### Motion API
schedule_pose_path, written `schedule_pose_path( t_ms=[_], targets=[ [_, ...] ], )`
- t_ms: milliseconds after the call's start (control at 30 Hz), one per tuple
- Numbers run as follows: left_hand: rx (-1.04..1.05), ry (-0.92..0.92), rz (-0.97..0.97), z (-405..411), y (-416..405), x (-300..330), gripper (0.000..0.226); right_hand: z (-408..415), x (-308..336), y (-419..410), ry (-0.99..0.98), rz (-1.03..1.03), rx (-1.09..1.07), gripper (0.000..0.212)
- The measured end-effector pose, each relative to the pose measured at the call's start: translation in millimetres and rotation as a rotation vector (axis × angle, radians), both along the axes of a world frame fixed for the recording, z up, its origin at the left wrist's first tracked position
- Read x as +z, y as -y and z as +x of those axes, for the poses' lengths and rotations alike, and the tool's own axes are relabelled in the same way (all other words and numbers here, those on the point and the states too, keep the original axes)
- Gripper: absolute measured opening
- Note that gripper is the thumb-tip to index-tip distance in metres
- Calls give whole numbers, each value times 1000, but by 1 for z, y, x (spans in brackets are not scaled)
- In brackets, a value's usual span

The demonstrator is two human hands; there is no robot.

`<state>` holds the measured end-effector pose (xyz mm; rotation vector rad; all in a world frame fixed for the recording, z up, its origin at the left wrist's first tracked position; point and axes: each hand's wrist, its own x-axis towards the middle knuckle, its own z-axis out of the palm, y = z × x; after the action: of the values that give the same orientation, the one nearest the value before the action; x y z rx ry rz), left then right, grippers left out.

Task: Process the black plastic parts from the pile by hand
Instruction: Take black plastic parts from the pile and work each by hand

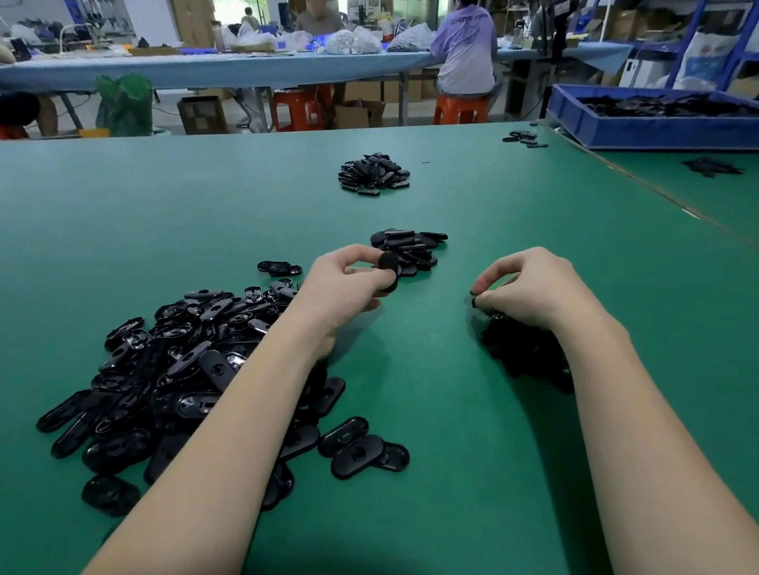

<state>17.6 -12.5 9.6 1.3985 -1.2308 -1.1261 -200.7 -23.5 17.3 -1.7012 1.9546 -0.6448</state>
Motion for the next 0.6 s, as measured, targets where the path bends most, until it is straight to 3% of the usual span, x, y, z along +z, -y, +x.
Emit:
schedule_pose_path(
  t_ms=[167, 433, 600],
  targets=[
    [-2, 24, -11, 0, -1, 1, 27, 0, 0, 1, 10, 3, 5, 14],
    [32, -146, 6, -1, -2, 1, 9, -3, 2, 3, 33, 41, 6, 10],
    [39, -198, 21, -5, -3, 2, 7, 4, 4, 4, 316, 72, 89, 5]
  ],
)
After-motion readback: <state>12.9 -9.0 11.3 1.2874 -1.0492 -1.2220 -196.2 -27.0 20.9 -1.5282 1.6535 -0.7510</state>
